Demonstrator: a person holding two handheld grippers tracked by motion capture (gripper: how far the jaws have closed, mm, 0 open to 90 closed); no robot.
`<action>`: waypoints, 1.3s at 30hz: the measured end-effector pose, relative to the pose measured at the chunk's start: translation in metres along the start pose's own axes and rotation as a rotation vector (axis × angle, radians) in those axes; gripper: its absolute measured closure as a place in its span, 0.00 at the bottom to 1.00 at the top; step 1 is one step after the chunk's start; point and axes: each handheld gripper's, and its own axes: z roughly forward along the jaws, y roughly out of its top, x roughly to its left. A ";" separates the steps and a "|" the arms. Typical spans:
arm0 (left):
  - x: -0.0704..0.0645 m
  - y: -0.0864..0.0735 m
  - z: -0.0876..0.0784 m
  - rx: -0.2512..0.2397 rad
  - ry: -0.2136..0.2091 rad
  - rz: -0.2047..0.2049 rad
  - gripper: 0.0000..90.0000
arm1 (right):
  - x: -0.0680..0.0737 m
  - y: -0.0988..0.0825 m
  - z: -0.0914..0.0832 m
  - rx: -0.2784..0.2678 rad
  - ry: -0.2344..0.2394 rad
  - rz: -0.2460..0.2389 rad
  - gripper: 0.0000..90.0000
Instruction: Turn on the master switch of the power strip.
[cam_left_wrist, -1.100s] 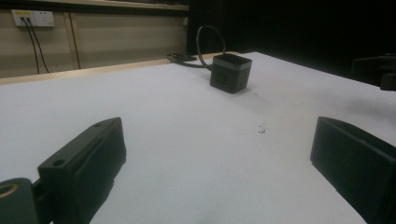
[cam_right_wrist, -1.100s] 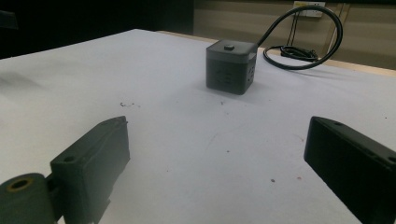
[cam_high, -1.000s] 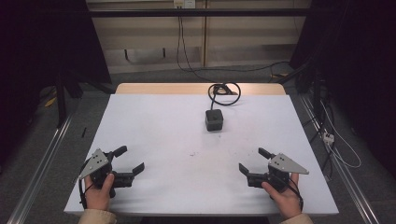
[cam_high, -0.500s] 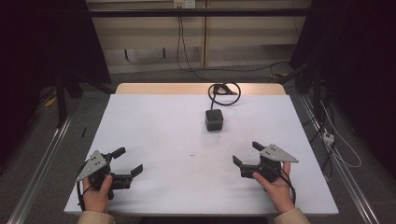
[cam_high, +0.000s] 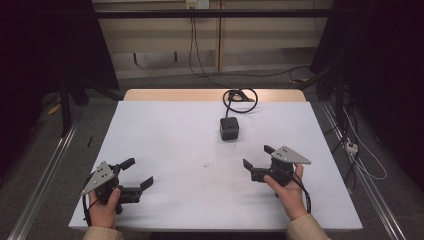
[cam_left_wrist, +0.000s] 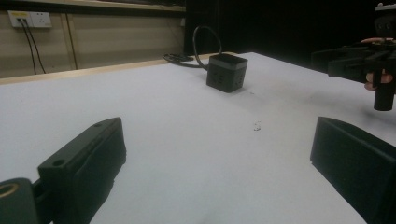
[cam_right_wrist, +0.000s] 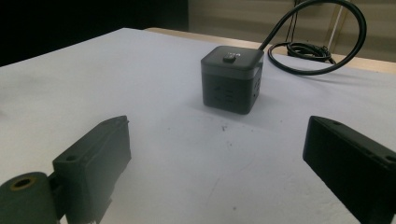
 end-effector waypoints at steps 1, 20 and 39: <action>0.000 0.000 0.000 0.001 -0.001 0.000 0.03 | 0.000 0.001 0.002 -0.001 -0.001 0.000 0.08; -0.001 0.000 0.000 -0.012 -0.004 -0.009 0.03 | -0.003 0.016 0.030 0.009 -0.030 0.028 0.14; 0.000 -0.001 0.000 -0.017 -0.017 -0.012 0.03 | -0.006 0.026 0.051 0.031 -0.048 0.013 0.17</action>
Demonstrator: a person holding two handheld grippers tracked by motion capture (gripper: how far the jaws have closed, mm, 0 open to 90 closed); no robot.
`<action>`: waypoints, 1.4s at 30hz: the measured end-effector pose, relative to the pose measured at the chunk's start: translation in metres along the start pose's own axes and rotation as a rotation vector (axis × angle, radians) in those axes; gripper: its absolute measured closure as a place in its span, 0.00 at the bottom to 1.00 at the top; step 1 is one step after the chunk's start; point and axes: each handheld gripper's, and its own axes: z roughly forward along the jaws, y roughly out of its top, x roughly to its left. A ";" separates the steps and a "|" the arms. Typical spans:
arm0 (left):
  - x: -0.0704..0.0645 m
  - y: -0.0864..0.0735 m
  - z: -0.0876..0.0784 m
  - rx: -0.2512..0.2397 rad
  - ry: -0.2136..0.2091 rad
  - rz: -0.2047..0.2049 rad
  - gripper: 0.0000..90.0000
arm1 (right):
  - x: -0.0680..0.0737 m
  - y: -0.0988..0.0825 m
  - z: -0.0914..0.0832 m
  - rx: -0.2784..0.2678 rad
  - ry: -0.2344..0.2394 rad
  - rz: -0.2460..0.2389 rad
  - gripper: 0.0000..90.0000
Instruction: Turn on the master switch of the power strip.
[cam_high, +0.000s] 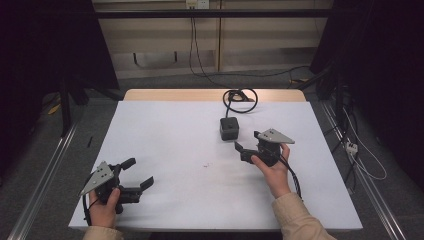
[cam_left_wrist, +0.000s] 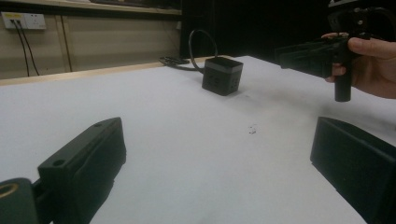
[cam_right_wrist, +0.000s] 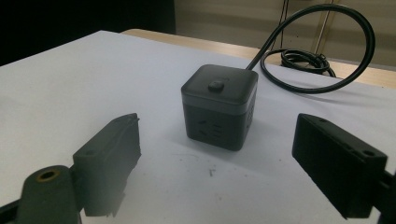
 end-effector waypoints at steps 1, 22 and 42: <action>0.000 0.000 0.000 0.000 0.000 0.000 0.03 | 0.000 0.001 0.001 0.001 0.001 0.001 0.17; 0.000 0.000 0.000 0.005 -0.005 0.005 0.03 | -0.008 0.009 0.013 0.016 -0.021 0.013 0.30; 0.000 -0.001 0.001 0.004 -0.006 0.002 0.03 | -0.012 0.018 0.025 0.033 -0.023 0.009 0.49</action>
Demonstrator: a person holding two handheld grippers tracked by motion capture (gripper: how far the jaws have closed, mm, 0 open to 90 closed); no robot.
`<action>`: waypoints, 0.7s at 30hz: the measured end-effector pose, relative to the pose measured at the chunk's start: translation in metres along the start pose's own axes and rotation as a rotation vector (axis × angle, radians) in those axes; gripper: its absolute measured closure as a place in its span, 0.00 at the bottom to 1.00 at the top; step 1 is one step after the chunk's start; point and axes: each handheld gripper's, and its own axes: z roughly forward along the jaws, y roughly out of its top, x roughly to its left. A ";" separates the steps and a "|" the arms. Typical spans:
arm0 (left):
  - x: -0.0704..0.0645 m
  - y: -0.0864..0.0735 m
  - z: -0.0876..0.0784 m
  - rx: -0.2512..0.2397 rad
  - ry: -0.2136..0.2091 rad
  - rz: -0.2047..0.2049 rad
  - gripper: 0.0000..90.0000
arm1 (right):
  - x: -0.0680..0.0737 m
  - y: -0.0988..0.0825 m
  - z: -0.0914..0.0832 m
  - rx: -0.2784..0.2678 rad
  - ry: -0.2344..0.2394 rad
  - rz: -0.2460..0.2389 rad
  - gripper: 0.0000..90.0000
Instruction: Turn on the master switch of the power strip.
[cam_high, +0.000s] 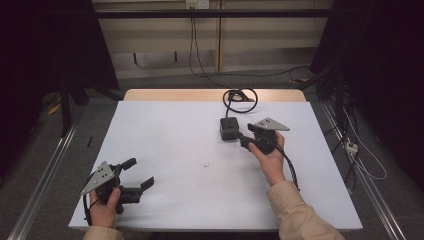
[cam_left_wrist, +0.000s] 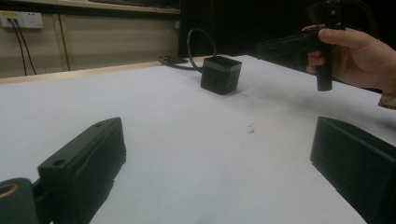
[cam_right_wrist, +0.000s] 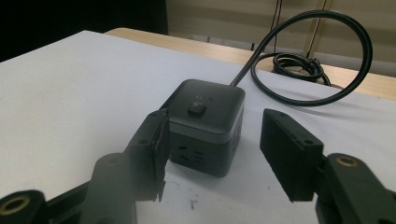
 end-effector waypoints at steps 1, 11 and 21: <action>0.000 0.000 0.000 0.000 0.000 0.000 0.03 | -0.001 0.000 0.000 0.001 -0.001 0.000 0.49; 0.000 0.000 0.000 -0.002 0.001 -0.006 0.03 | -0.003 0.005 0.005 0.011 0.000 -0.012 0.58; 0.000 -0.001 0.000 -0.001 -0.002 -0.006 0.03 | -0.004 0.010 0.011 0.011 0.004 -0.016 0.73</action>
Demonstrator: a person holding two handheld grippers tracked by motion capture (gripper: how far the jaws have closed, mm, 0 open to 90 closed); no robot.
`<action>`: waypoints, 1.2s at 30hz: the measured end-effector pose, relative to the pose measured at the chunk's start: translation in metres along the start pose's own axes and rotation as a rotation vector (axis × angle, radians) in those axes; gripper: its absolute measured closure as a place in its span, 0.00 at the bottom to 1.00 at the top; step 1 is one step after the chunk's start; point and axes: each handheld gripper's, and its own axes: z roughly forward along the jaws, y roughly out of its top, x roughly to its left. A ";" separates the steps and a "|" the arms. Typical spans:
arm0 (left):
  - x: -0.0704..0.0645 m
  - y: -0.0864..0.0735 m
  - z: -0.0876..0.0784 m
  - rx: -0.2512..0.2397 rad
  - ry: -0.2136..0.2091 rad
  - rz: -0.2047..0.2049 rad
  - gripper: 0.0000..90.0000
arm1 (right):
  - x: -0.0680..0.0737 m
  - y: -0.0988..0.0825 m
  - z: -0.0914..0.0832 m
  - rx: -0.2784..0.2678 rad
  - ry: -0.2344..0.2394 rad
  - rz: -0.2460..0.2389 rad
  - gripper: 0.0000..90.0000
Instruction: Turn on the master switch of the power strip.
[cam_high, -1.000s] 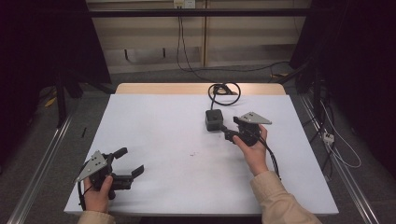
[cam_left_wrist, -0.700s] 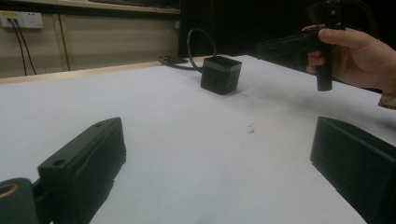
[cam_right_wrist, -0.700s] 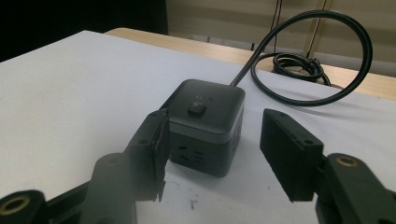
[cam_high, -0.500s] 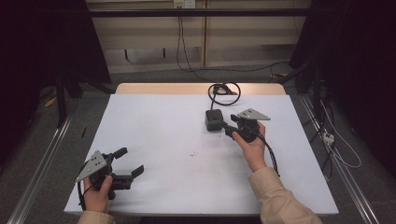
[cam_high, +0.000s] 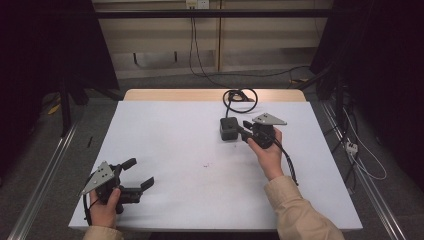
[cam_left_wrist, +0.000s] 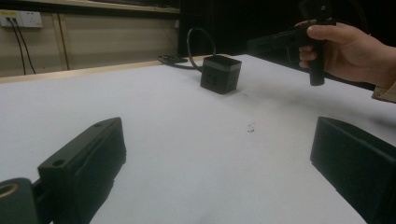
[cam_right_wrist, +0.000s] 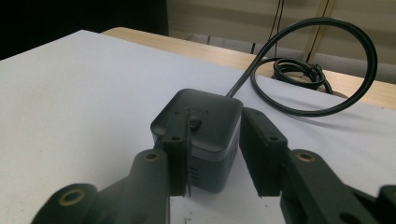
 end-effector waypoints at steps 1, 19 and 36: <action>0.000 0.000 0.000 0.000 0.000 0.001 0.03 | 0.000 0.000 0.000 0.001 -0.001 0.000 0.75; 0.001 0.000 0.000 0.001 -0.003 -0.003 0.03 | 0.000 0.005 0.011 0.002 0.020 -0.009 0.87; 0.001 -0.001 0.000 0.004 -0.003 -0.004 0.03 | -0.002 0.010 0.021 0.007 0.013 -0.009 0.94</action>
